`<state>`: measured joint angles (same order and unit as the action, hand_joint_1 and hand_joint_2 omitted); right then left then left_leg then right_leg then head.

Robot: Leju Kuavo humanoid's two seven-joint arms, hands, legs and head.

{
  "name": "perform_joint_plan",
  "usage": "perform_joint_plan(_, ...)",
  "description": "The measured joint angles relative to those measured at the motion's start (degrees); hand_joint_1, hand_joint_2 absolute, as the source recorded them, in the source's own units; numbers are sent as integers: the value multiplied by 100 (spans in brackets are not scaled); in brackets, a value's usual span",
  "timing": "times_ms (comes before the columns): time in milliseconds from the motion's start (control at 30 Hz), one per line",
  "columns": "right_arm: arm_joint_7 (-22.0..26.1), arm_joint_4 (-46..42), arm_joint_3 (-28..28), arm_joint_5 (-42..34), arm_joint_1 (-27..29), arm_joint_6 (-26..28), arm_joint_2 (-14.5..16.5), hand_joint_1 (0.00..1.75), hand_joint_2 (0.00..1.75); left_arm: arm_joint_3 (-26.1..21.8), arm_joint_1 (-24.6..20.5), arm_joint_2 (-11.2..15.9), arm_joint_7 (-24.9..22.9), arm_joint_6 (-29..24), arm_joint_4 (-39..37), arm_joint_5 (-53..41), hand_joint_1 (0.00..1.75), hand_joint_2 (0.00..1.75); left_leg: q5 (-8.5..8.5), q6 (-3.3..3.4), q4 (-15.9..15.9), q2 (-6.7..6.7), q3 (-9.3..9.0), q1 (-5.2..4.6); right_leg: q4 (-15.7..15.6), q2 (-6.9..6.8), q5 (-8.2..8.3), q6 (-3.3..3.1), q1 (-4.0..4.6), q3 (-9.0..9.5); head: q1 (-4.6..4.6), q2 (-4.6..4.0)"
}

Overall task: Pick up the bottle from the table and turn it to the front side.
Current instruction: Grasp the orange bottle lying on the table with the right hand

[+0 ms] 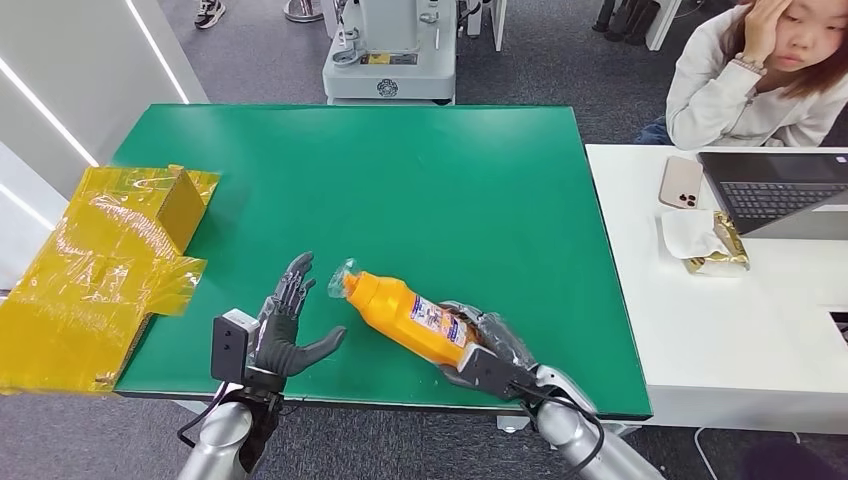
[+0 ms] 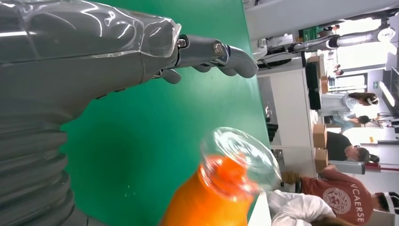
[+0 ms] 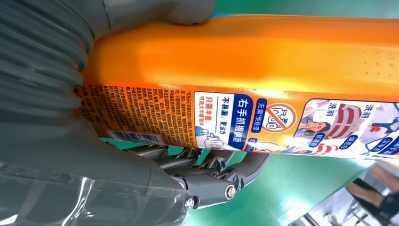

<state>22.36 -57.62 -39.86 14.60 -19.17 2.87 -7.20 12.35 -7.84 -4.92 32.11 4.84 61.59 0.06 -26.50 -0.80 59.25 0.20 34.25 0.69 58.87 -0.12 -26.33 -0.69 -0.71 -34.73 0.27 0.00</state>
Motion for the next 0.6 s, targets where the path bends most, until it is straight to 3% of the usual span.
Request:
perform_joint_plan(333, -74, -1119, 724, -55, 1218, 260, 104, 175, 175, 0, -47, 0, -6, 52, 2, 59, 0, 175, -2, 1, 0, 0, 3, -1, 0, -2, -1, 1, -1, -1, 0, 0)
perform_joint_plan(600, -105, -1587, 1099, -75, 1748, 437, 302, 175, 175, 10, -179, 11, -281, 489, 3, 192, 0, 175, -3, -2, 0, 1, 7, -1, 0, 0, -1, 0, -1, -7, -1, 0)
